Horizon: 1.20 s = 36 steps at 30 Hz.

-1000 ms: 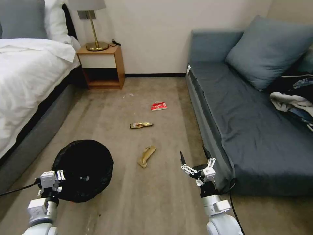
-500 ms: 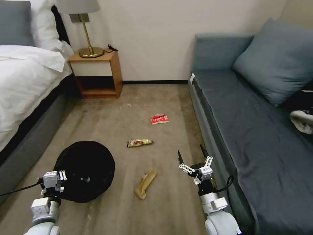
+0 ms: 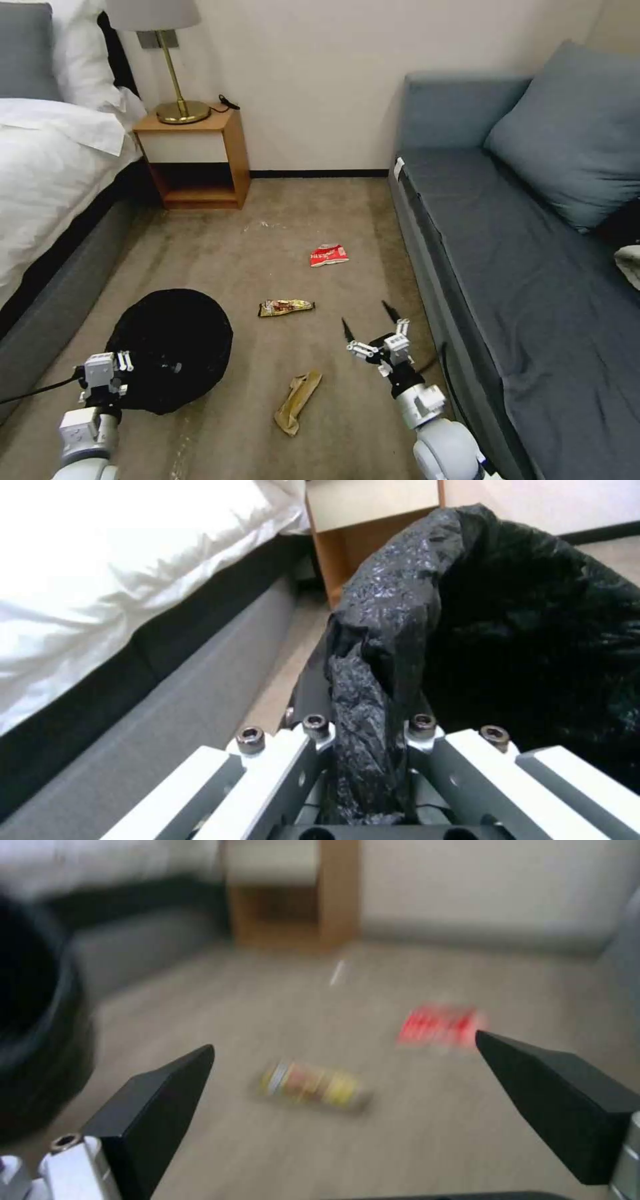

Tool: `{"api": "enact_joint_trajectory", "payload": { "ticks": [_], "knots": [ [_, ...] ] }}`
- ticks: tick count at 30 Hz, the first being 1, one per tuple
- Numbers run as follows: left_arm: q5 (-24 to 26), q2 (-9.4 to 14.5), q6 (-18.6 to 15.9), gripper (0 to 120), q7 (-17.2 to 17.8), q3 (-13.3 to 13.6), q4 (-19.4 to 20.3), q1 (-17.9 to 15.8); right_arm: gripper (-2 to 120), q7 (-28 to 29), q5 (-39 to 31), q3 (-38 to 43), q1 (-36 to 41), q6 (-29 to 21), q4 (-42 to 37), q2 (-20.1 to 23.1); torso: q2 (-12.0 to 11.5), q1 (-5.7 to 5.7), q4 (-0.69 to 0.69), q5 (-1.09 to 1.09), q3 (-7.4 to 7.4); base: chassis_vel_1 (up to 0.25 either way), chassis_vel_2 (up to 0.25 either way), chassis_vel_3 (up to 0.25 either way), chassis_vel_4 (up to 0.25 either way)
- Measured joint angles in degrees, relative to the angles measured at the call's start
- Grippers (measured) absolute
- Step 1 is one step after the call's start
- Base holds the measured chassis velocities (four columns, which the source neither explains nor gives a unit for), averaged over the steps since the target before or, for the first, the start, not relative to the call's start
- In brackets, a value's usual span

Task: Pick up the trash bin, then pick up the garbage on the floor and place it into the trash bin.

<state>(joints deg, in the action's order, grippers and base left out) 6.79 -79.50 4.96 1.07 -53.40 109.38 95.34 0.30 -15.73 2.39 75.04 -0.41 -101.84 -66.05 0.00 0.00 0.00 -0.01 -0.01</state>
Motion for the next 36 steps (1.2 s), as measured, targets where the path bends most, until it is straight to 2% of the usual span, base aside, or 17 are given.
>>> {"api": "enact_joint_trajectory", "payload": {
  "ticks": [2,3,5,6,7,8,10,12,14,19,21,23,26,27,30,36],
  "knots": [
    [0.00,0.11,0.00,6,0.00,-0.44,0.06,0.17,100,-0.12,-4.92,-4.90,-4.62,-9.72,0.93,1.77,0.00,0.00,0.00,0.00,0.00,0.000,0.000,0.000,0.000],
    [0.00,0.11,0.00,6,0.00,-0.44,0.06,0.17,100,-0.12,-4.92,-4.90,-4.62,-9.72,0.93,1.77,0.00,0.00,0.00,0.00,0.00,0.000,0.000,0.000,0.000],
    [-0.09,0.10,0.01,6,-0.02,-0.77,0.07,0.35,100,1.21,-9.11,-10.68,-9.89,-15.56,4.07,1.90,-0.01,0.00,0.00,0.02,0.01,0.000,0.000,0.000,0.000],
    [-0.18,0.00,0.00,6,-0.02,-0.93,0.07,0.41,100,4.07,-11.94,-14.25,-13.07,-19.48,6.32,1.17,0.00,-0.01,0.01,0.01,0.01,0.000,0.000,0.000,0.000],
    [-0.26,-0.05,0.00,6,-0.02,-1.00,0.07,0.41,100,5.93,-13.08,-15.93,-14.53,-21.54,7.34,0.62,0.00,0.00,0.02,0.00,0.01,0.000,0.000,0.000,0.000],
    [-0.26,-0.05,0.00,6,-0.02,-1.00,0.07,0.41,100,5.93,-13.08,-15.93,-14.53,-21.54,7.34,0.62,0.00,0.00,0.02,0.00,0.01,0.000,0.000,0.000,0.000],
    [-0.69,-0.15,0.28,6,-0.03,-1.36,-0.52,0.36,100,10.46,-16.42,-19.68,-17.49,-26.92,9.55,-1.30,-0.01,0.00,0.01,0.01,0.01,0.000,0.000,0.000,0.000],
    [-0.76,-0.16,0.36,6,-0.04,-1.45,-0.73,0.34,100,11.49,-17.55,-20.39,-18.08,-27.94,9.82,-1.85,0.00,0.00,0.01,-0.01,0.01,0.000,0.000,0.000,0.000],
    [-0.84,-0.22,0.73,6,-0.07,-1.80,-1.20,0.20,100,14.87,-20.74,-21.77,-19.21,-30.16,10.80,-3.56,-0.01,0.00,0.01,0.00,0.01,0.000,0.000,0.000,0.000],
    [-0.99,-0.45,0.82,6,-0.11,-1.86,-1.30,-0.13,100,17.37,-21.76,-22.13,-19.77,-30.59,13.84,-5.55,0.00,0.00,0.01,0.00,0.01,0.000,0.000,0.000,0.000],
    [-1.49,-0.87,0.82,6,-0.14,-1.37,-1.29,-0.49,100,19.06,-22.06,-21.99,-19.63,-30.02,17.39,-8.12,0.00,0.00,-0.01,0.00,0.01,0.000,0.000,0.000,0.000],
    [-1.57,-0.93,0.82,6,-0.14,-1.29,-1.29,-0.53,100,19.17,-22.09,-21.93,-19.55,-29.86,17.77,-8.46,0.00,0.00,0.00,0.00,0.01,0.000,0.000,0.000,0.000],
    [-2.35,-1.59,0.82,6,-0.15,-0.56,-1.29,-0.73,100,19.57,-21.27,-20.81,-18.93,-27.90,21.52,-12.71,0.00,0.00,0.00,0.00,0.01,0.000,0.000,0.000,0.000],
    [-2.35,-1.59,0.82,6,-0.15,-0.56,-1.29,-0.73,100,19.57,-21.27,-20.81,-18.93,-27.90,21.52,-12.71,0.00,0.00,0.00,0.00,0.01,0.000,0.000,0.000,0.000],
    [-3.01,-2.04,0.97,6,-0.11,-0.27,-1.36,-0.47,100,20.34,-18.61,-19.51,-18.81,-26.76,25.96,-16.92,0.00,0.00,0.01,0.01,0.01,0.000,0.000,0.000,0.000],
    [-3.09,-2.23,1.07,6,-0.05,-0.68,-0.94,0.03,97,20.44,-13.77,-19.18,-18.60,-26.34,29.03,-18.39,-0.01,0.00,0.01,0.01,0.01,0.000,0.000,0.000,0.000]
  ]
}}
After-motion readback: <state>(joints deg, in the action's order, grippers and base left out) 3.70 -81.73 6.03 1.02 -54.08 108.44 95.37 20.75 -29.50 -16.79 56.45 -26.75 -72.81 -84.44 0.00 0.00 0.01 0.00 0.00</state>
